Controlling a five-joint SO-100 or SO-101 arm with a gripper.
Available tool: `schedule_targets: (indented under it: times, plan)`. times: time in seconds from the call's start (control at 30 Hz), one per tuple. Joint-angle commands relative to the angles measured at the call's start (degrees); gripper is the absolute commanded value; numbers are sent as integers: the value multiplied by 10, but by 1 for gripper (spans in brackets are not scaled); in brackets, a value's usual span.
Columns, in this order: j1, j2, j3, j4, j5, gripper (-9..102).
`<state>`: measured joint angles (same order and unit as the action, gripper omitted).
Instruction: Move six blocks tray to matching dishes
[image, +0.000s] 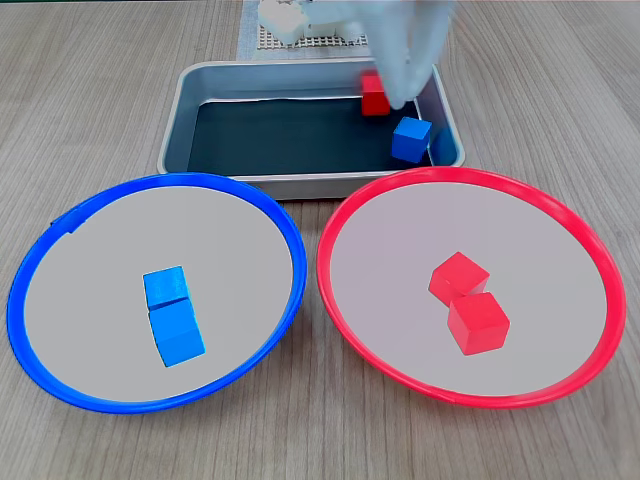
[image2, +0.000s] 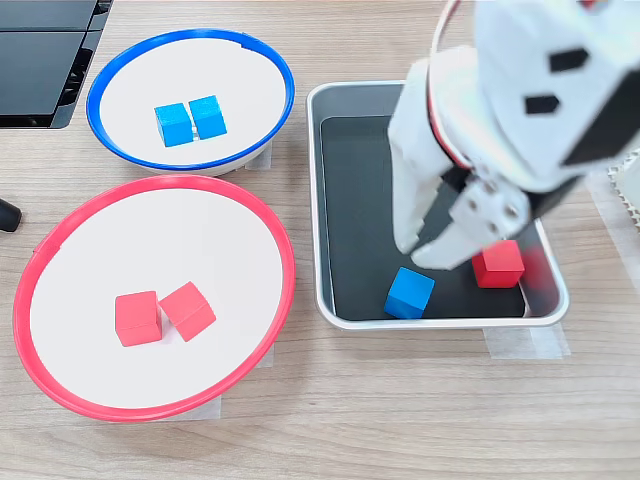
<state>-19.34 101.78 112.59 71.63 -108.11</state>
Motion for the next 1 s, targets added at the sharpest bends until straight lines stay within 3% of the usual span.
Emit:
schedule_targets:
  times: [0.0,0.17,0.43,0.63,0.97]
  plan:
    - [-49,-27,-52,43,-36,3]
    - [-51,-62,-99,116,-152,10]
    - [57,-66,-92,91,-278,15]
    - [75,-102,-72,16,-281,15]
    - [49,-134,-55,-25,-260,15]
